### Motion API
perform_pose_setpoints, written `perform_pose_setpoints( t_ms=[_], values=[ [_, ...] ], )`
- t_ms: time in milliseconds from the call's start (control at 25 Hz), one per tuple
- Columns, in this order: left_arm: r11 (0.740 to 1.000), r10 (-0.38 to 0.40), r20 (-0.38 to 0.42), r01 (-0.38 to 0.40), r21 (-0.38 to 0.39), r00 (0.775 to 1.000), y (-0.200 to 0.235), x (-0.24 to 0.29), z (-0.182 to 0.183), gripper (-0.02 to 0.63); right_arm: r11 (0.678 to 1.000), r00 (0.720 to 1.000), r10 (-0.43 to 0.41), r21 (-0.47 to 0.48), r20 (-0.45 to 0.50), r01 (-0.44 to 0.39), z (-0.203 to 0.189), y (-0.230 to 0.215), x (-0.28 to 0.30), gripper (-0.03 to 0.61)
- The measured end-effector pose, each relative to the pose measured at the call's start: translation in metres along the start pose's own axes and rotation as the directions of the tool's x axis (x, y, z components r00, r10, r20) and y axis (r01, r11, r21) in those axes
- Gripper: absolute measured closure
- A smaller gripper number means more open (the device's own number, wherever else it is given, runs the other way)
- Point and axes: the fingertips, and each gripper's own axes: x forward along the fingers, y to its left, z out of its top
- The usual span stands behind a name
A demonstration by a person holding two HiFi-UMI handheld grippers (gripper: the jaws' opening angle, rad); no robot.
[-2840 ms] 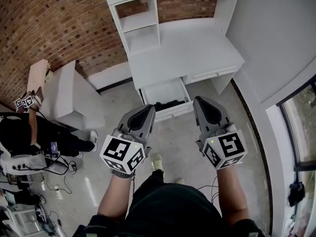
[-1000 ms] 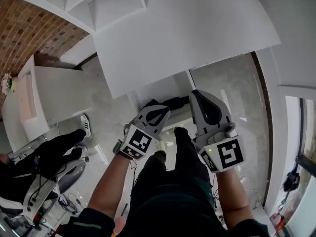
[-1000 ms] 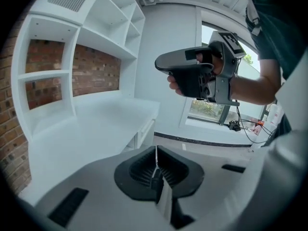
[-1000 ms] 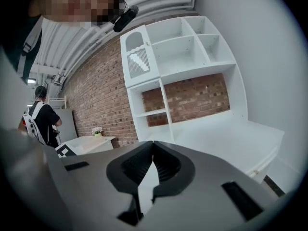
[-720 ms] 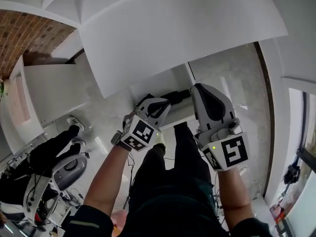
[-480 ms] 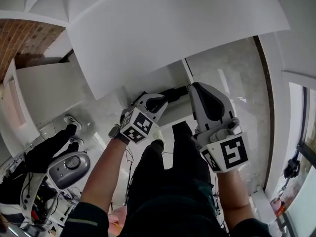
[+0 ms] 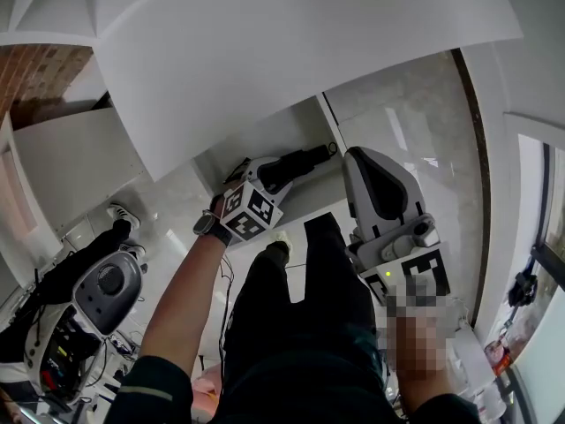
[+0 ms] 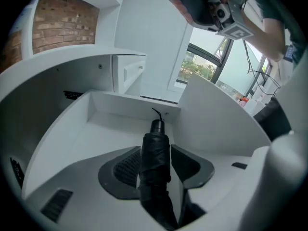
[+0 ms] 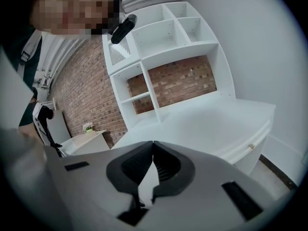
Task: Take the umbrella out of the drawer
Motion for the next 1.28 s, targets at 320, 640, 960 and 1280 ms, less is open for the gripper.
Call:
perform_pose_setpoints(
  t_ms=[320,640,960,1280],
  values=[
    [0.996,-0.007,-0.093,0.015,0.087,0.996,-0.015,0.035,-0.006,0.378,1.0,1.0,-0.018,0.008,0.016,0.018,-0.003,-0.014,-0.023,0.574],
    [0.993,0.001,-0.166,0.018,0.113,0.986,-0.009,0.055,-0.02,0.356,1.0,1.0,0.0,0.008,-0.012,0.0,-0.019,-0.011,-0.016,0.574],
    [0.984,0.039,-0.247,0.006,0.179,0.968,-0.003,0.072,-0.036,0.341,1.0,0.999,-0.009,-0.003,-0.047,0.009,-0.029,-0.011,-0.007,0.574],
    [0.98,0.062,-0.292,-0.003,0.199,0.954,0.001,0.078,-0.042,0.339,1.0,0.997,-0.027,0.003,-0.067,0.027,-0.033,-0.019,-0.012,0.574]
  ],
)
